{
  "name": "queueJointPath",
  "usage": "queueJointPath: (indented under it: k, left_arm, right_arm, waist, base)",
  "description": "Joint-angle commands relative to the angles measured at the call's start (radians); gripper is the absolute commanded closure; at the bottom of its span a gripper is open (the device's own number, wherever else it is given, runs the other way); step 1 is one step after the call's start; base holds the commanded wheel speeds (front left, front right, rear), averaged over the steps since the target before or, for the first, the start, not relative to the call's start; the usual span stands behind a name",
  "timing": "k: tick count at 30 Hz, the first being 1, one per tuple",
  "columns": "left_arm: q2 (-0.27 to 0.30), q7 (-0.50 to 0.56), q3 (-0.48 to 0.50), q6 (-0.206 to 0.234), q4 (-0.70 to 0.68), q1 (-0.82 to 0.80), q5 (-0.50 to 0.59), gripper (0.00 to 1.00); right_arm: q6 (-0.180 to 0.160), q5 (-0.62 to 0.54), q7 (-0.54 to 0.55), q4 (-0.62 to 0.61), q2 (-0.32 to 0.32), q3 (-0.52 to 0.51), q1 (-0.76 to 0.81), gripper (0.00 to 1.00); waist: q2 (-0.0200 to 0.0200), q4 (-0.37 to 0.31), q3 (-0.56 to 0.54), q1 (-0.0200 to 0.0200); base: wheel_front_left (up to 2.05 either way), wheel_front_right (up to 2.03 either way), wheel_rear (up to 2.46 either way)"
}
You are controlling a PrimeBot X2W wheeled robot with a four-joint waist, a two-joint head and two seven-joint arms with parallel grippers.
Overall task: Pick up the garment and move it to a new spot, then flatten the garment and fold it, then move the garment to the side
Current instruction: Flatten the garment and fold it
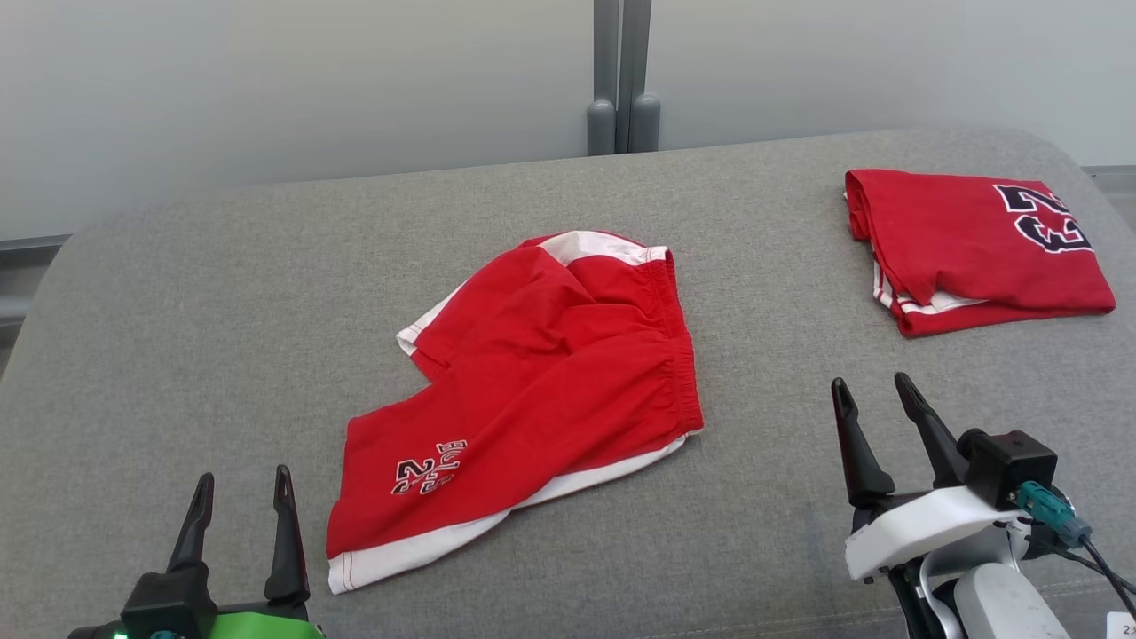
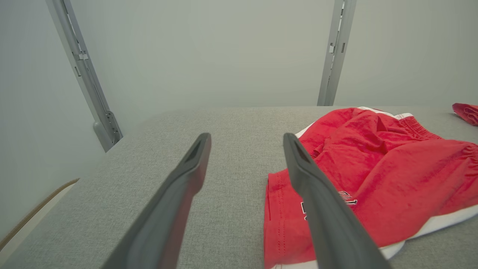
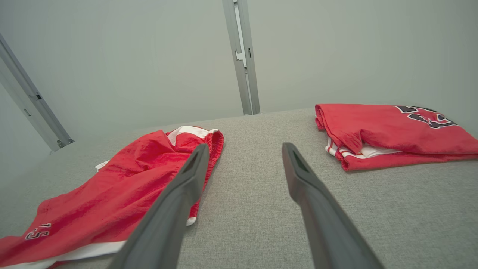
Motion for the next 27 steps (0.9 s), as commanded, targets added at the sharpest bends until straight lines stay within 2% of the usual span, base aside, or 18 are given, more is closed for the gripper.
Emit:
queueJointPath:
  k: [1,27]
  left_arm:
    - [0.007,0.000,0.001,-0.006,0.001,-0.003,0.002,0.00]
    - [0.009,0.000,0.004,0.014,0.008,-0.018,0.037,0.00]
  right_arm:
    - [0.000,-0.007,0.004,-0.003,0.001,-0.003,0.014,0.00]
    - [0.000,-0.010,0.010,0.001,0.004,0.010,0.007,0.00]
  waist:
    - [0.0000,0.002,-0.001,0.0000]
    - [0.0000,0.007,-0.003,0.0000]
  base:
    - [0.00,0.00,0.00]
    - [0.00,0.00,0.00]
